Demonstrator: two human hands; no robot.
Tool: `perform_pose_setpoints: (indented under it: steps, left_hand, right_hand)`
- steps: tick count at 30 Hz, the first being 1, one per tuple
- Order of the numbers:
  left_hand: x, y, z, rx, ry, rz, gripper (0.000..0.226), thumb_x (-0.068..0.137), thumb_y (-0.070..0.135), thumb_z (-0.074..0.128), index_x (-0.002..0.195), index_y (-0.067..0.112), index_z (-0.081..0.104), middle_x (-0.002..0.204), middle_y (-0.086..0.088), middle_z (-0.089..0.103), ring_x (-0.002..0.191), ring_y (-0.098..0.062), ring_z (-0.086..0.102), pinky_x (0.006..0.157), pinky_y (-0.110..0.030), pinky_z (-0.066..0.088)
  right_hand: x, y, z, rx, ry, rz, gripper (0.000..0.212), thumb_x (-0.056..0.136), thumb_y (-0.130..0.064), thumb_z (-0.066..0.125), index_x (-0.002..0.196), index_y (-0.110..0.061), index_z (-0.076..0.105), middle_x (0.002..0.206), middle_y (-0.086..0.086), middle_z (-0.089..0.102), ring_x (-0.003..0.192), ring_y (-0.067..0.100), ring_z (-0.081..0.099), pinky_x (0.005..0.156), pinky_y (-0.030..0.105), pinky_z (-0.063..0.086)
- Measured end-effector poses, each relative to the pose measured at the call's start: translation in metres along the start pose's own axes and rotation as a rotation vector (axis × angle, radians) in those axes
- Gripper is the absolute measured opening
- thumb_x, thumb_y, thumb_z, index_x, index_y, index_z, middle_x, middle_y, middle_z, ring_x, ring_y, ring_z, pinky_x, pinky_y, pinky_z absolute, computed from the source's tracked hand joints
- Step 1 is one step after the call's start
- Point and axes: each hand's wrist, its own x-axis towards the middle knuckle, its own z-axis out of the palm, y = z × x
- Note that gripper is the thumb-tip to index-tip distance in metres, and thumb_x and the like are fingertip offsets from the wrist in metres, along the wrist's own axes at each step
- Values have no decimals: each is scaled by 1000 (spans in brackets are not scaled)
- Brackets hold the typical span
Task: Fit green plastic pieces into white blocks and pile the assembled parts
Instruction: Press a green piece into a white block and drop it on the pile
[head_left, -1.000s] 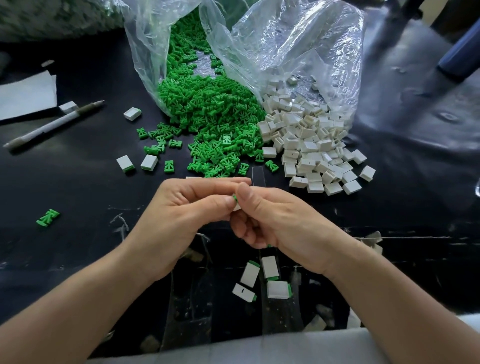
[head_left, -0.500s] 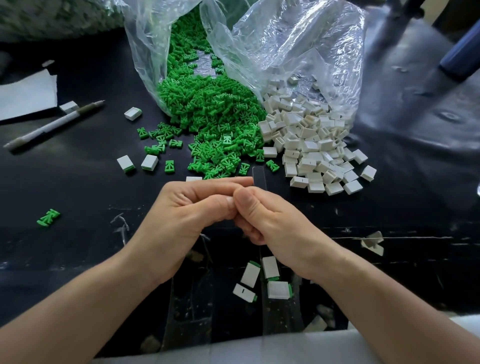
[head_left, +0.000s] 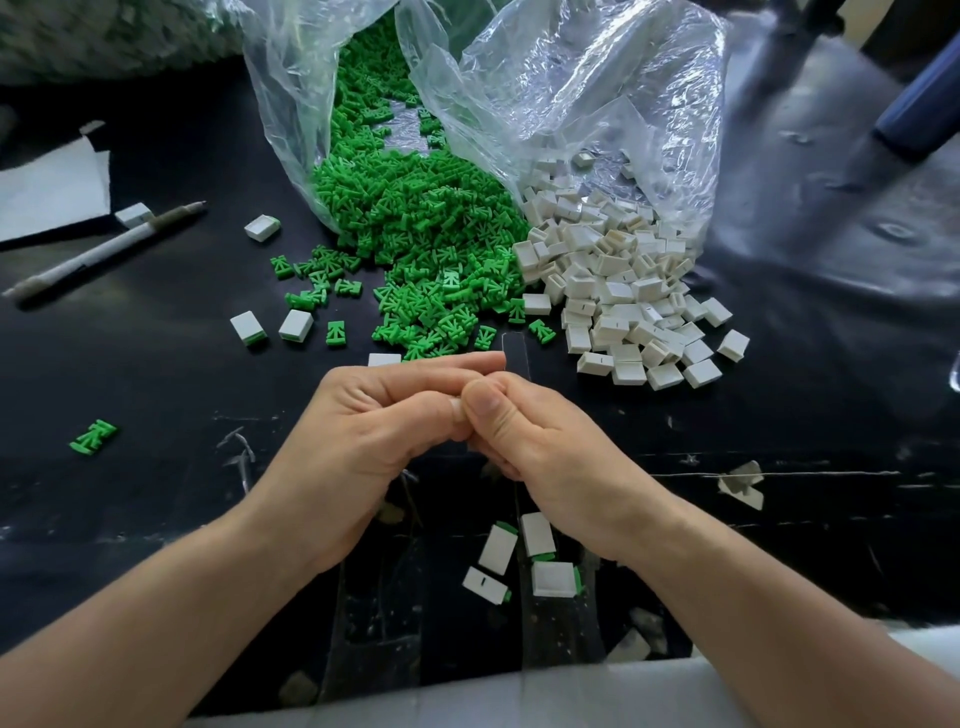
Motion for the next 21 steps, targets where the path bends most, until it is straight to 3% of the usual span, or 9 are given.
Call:
perform_pose_setpoints:
  steps: [3, 9, 11, 14, 18, 21]
  left_hand:
    - [0, 0, 0, -24, -1, -7, 24, 57, 24, 65, 76, 16, 77, 105, 0, 71, 100, -15, 67, 75, -19, 52]
    - [0, -1, -1, -58, -13, -14, 25, 57, 22, 64, 77, 14, 77, 106, -2, 71, 99, -16, 67, 74, -19, 52]
    - [0, -1, -1, -64, -13, -15, 26, 57, 20, 64, 78, 13, 77, 107, -2, 71, 98, -17, 67, 74, -19, 52]
    - [1, 0, -2, -64, -17, -18, 24, 60, 12, 65, 81, 12, 77, 107, -3, 71, 96, -18, 68, 74, -21, 53]
    - [3, 1, -4, -31, -16, -36, 25, 70, 8, 60, 91, 7, 74, 105, -9, 71, 81, -22, 69, 72, -25, 54]
    - [2, 3, -4, -41, -36, -37, 29, 74, 9, 55, 97, 7, 73, 90, -19, 72, 72, -28, 69, 69, -25, 54]
  right_hand:
    - [1, 1, 0, -16, 0, -7, 49, 75, -57, 28, 98, -27, 58, 57, -41, 47, 62, -18, 46, 61, 11, 34]
    - [1, 4, 2, -45, 27, -13, 33, 76, -57, 29, 81, -34, 53, 65, -38, 51, 67, -16, 47, 67, 13, 34]
    - [1, 4, 2, -36, 33, -24, 42, 79, -55, 30, 93, -28, 59, 72, -31, 53, 73, -14, 48, 71, 13, 36]
    - [1, 4, 1, 25, 7, -37, 48, 86, -51, 31, 106, -20, 62, 65, -29, 53, 66, -11, 48, 64, 11, 38]
    - [3, 4, -2, 63, -31, -32, 65, 83, -55, 29, 113, -7, 61, 68, -6, 44, 61, 3, 37, 60, 20, 32]
    - [4, 4, -3, 41, -36, -30, 73, 82, -58, 26, 108, 0, 60, 73, 11, 49, 61, 6, 38, 59, 23, 31]
